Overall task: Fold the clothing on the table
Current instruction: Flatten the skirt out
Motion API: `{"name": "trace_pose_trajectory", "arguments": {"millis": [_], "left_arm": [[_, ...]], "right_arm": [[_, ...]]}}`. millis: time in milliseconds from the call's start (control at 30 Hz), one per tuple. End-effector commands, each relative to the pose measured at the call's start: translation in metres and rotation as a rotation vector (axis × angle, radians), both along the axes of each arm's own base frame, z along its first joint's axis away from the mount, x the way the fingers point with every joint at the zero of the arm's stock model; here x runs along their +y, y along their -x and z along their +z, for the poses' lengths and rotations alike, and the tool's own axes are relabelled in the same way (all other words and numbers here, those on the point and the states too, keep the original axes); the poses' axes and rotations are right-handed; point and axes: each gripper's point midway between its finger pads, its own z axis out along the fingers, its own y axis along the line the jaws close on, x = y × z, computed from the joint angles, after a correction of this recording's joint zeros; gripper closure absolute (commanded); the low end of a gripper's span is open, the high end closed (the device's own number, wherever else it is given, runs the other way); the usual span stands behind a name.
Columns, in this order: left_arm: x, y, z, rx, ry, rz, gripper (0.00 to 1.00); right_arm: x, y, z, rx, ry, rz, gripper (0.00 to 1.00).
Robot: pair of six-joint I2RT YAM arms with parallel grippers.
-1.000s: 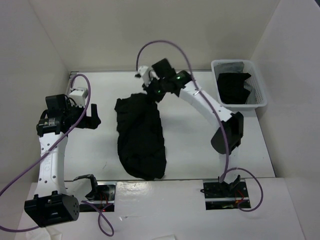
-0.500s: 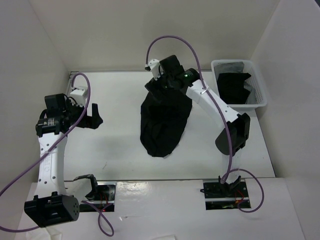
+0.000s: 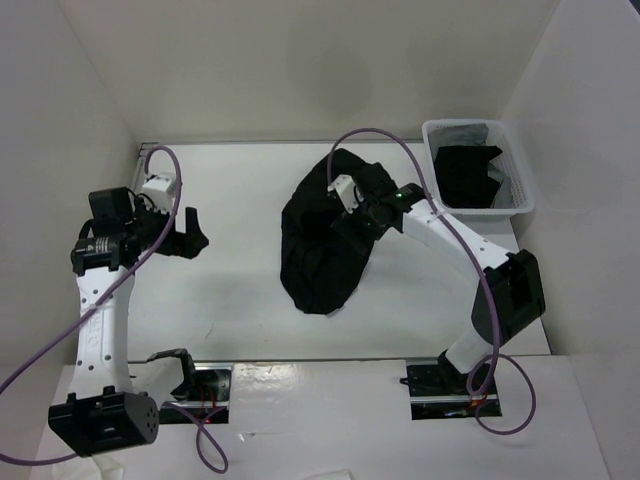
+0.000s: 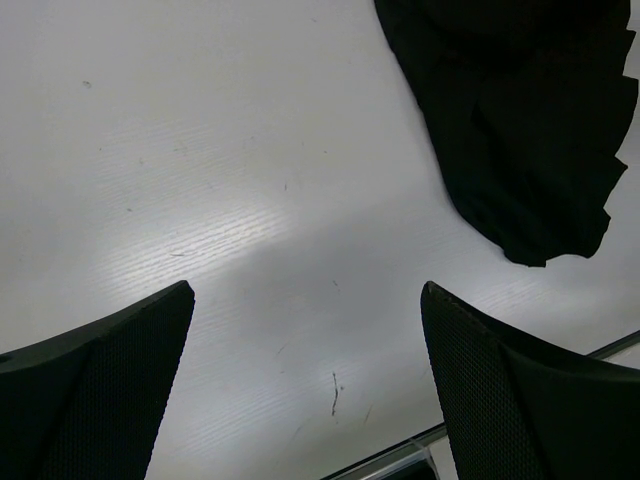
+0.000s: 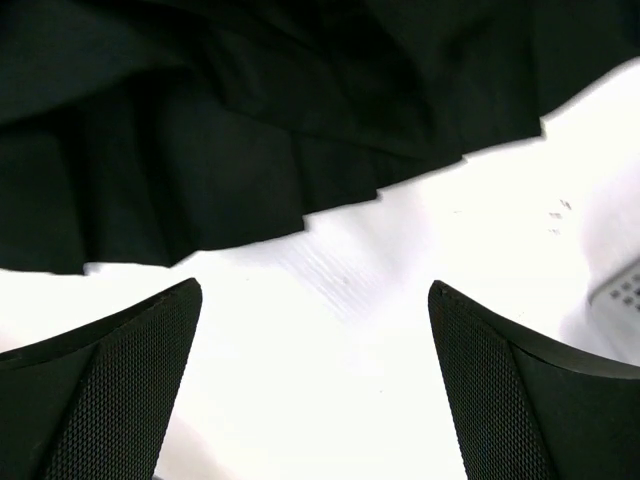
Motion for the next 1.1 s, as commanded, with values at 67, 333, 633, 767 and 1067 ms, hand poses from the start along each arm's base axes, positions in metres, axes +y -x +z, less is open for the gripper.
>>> {"name": "trace_pose_trajectory", "arguments": {"millis": [67,333,633,767,1067], "left_arm": [[-0.018,-0.023,0.014,-0.069,0.005,-0.135,0.01],[-0.073,-0.099,0.023,-0.107,-0.202,-0.292,0.14],[-0.201,-0.146,0.013,-0.212,-0.437,-0.457,0.1],[-0.238,-0.149,0.002,-0.251,-0.485,-0.439,0.11],[-0.283,-0.13,-0.019,-0.305,-0.621,-0.415,0.13]], "right_arm": [[-0.026,-0.011,0.004,-0.045,-0.087,-0.076,0.02],[-0.068,-0.003,0.008,0.029,-0.203,-0.176,0.02],[-0.099,0.008,0.009,0.052,-0.207,-0.259,0.02],[-0.112,0.01,0.009,0.05,-0.224,-0.297,0.02],[-0.119,0.011,0.007,0.052,-0.24,-0.319,0.02]]}}
